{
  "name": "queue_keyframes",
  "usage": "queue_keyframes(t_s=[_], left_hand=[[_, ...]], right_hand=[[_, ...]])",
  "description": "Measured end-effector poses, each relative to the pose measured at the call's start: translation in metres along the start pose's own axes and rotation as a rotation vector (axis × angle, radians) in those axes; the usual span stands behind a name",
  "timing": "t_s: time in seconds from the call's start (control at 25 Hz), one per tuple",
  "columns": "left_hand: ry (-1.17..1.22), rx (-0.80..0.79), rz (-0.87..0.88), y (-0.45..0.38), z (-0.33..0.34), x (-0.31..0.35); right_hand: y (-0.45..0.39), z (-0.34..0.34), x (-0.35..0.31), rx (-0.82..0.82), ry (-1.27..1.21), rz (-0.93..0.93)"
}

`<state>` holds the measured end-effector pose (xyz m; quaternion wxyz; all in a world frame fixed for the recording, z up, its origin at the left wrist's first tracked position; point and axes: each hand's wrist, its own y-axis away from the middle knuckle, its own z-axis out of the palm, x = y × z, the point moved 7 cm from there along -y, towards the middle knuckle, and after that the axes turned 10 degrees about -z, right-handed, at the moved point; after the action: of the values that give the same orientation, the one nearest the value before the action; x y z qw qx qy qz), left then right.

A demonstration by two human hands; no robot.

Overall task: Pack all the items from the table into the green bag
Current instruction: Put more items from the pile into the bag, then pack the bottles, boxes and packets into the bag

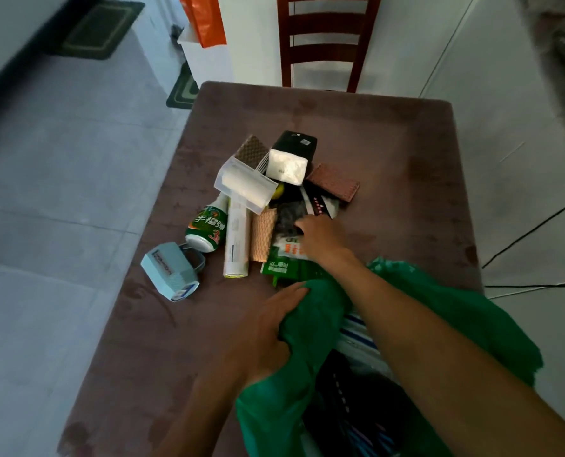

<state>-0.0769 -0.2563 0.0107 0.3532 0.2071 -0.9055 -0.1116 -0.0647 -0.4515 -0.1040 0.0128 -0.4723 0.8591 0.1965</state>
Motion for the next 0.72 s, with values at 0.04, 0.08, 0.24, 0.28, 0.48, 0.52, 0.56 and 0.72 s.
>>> queue_keyframes(t_s=[0.04, 0.08, 0.24, 0.28, 0.48, 0.52, 0.56, 0.72], left_hand=[[0.047, -0.022, -0.035, -0.001, 0.003, -0.005], [0.072, -0.027, -0.043, -0.001, 0.004, -0.008], [-0.04, 0.089, 0.052, 0.004, -0.016, 0.009], [-0.022, 0.104, 0.039, 0.009, -0.024, 0.015], [-0.115, 0.279, 0.062, 0.032, -0.042, 0.011], [-0.053, 0.271, 0.049, 0.03, -0.039, 0.003], [0.031, 0.23, 0.066, 0.027, -0.034, -0.002], [0.351, 0.172, 0.144, 0.03, -0.043, -0.015]], right_hand=[[0.0, -0.009, -0.001, 0.067, -0.001, -0.014], [0.002, -0.019, 0.0, 0.107, -0.019, -0.027], [0.055, -0.096, 0.013, 0.417, -0.2, 0.019], [0.085, -0.121, 0.014, 0.564, -0.249, 0.022], [0.296, -0.182, -0.017, 0.929, -0.473, -0.109], [0.324, -0.169, -0.03, 0.884, -0.432, -0.162], [0.343, -0.146, -0.039, 0.821, -0.358, -0.213], [0.367, -0.037, -0.037, 0.527, 0.092, -0.166]])
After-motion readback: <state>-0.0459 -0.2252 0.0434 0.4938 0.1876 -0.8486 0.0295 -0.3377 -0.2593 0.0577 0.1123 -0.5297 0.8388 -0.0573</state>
